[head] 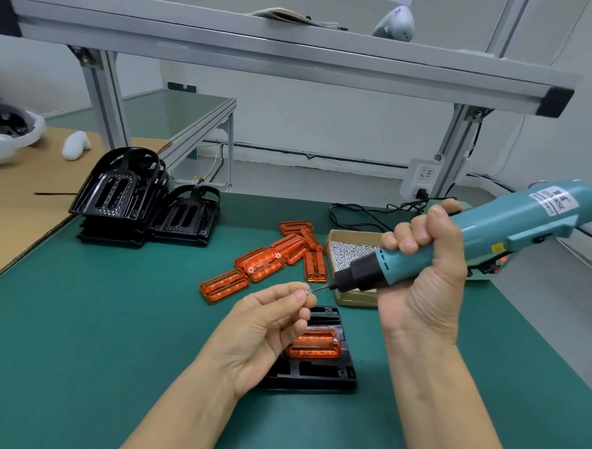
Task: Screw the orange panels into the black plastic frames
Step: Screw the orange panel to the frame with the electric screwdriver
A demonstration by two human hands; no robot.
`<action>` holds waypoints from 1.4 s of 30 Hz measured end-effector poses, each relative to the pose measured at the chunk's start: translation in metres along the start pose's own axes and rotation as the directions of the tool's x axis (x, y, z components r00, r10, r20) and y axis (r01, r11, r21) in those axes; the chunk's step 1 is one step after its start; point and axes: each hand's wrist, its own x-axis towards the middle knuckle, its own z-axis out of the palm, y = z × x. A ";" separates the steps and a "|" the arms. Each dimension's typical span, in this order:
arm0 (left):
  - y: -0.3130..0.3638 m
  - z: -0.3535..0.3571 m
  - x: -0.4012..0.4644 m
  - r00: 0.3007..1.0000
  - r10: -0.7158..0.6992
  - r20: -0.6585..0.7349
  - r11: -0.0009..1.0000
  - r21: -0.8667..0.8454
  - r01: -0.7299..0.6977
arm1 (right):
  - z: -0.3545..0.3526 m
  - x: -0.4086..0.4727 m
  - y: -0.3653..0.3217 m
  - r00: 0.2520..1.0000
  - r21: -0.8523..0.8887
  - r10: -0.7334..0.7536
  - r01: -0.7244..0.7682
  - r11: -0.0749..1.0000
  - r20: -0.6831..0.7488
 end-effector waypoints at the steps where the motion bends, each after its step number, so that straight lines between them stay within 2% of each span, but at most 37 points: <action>1: 0.000 0.000 0.000 1.000 0.002 0.008 1.000 0.001 -0.002 | 0.000 0.000 0.000 1.000 -0.002 0.002 -0.002 1.000 0.002; 11: -0.002 0.000 -0.002 0.999 0.032 0.009 0.999 0.021 -0.032 | 0.001 -0.004 0.001 1.000 -0.034 -0.001 0.002 0.999 0.022; 17: -0.005 0.000 -0.001 0.986 0.161 -0.043 0.982 0.105 -0.155 | 0.004 -0.010 0.004 0.994 -0.087 -0.049 0.058 0.995 0.099; 21: -0.006 -0.001 -0.001 0.979 0.192 -0.063 0.976 0.116 -0.184 | 0.007 -0.012 0.007 0.994 -0.086 -0.054 0.062 0.994 0.092; 29: -0.007 -0.001 0.000 0.980 0.199 -0.005 0.970 0.145 -0.197 | 0.004 -0.005 0.007 0.997 -0.042 -0.037 0.040 0.998 0.074; 36: 0.002 -0.005 -0.002 0.969 0.244 -0.046 0.927 0.303 -0.219 | 0.001 0.002 0.007 0.998 -0.040 -0.007 0.010 0.999 0.066; 39: 0.011 -0.013 -0.001 0.934 0.330 -0.135 0.898 0.350 -0.267 | -0.001 0.006 0.006 0.997 -0.069 0.007 -0.001 0.998 0.082; 42: 0.013 -0.021 0.005 0.833 0.514 -0.204 0.739 0.599 -0.309 | -0.005 0.006 0.009 0.991 -0.144 0.046 -0.028 0.989 0.123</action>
